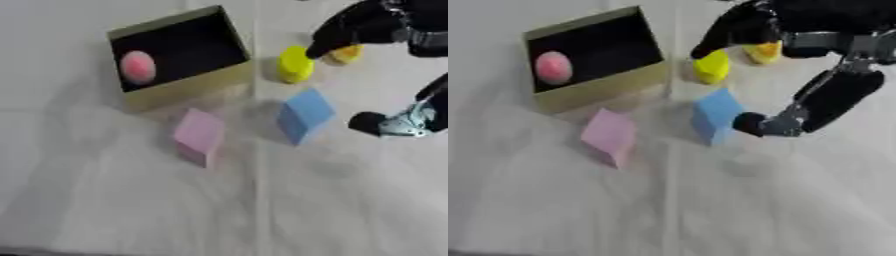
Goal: Pick up objects on the table and place them in the box.
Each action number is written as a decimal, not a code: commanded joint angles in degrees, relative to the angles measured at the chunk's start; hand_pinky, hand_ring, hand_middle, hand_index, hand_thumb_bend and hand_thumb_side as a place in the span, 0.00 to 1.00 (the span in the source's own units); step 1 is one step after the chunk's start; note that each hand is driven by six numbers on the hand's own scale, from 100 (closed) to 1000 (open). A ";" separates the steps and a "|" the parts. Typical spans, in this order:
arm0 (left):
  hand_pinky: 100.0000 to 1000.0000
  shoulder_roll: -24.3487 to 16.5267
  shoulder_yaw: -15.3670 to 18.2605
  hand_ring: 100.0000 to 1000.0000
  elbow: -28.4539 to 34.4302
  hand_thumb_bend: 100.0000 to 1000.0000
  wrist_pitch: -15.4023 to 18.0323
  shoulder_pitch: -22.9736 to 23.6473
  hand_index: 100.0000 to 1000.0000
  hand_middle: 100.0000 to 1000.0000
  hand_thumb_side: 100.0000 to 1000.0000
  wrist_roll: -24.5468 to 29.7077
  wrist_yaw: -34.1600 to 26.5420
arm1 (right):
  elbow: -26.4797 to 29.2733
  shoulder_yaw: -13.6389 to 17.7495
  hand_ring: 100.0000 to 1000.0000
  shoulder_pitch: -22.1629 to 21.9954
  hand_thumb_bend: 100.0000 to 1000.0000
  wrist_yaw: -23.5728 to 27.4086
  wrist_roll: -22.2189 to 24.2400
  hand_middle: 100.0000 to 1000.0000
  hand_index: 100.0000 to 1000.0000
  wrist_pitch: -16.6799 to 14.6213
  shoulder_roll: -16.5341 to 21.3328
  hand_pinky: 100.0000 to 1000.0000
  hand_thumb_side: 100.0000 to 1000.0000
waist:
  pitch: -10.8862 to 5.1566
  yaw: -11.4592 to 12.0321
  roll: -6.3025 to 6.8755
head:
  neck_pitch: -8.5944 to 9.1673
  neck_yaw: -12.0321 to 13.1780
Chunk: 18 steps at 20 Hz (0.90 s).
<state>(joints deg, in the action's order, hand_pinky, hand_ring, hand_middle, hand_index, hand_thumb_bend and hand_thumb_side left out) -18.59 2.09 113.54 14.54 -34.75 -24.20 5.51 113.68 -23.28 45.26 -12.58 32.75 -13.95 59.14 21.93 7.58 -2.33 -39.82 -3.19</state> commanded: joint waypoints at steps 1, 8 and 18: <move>0.68 -0.51 -0.05 0.68 1.05 0.48 0.00 -0.56 0.81 0.65 0.46 0.34 -0.44 | -0.69 -0.35 0.89 1.15 0.25 -1.38 1.46 0.78 0.92 1.64 -0.61 0.86 0.42 | -1.05 0.15 0.11 | -0.17 -0.23; 0.68 -0.27 -0.19 0.68 1.05 0.48 -0.02 -0.68 0.81 0.65 0.46 0.54 -0.65 | -6.01 -1.96 0.91 1.62 0.26 -2.89 5.24 0.78 0.94 1.32 -3.68 0.88 0.38 | -1.04 0.56 0.06 | -0.24 -0.41; 0.68 0.01 -0.42 0.68 1.05 0.48 -0.02 -0.95 0.81 0.64 0.46 0.84 -0.87 | -12.80 -2.64 0.93 1.69 0.26 -6.38 5.58 0.80 0.94 0.01 -6.01 0.90 0.32 | -0.78 1.15 -0.06 | -0.07 -0.59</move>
<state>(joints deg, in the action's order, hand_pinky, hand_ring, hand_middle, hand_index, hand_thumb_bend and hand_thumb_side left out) -18.09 1.62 113.54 14.48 -34.83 -23.64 4.97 101.34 -26.49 46.09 -18.34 38.48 -13.72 52.39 22.22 8.70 -2.50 -39.83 -3.64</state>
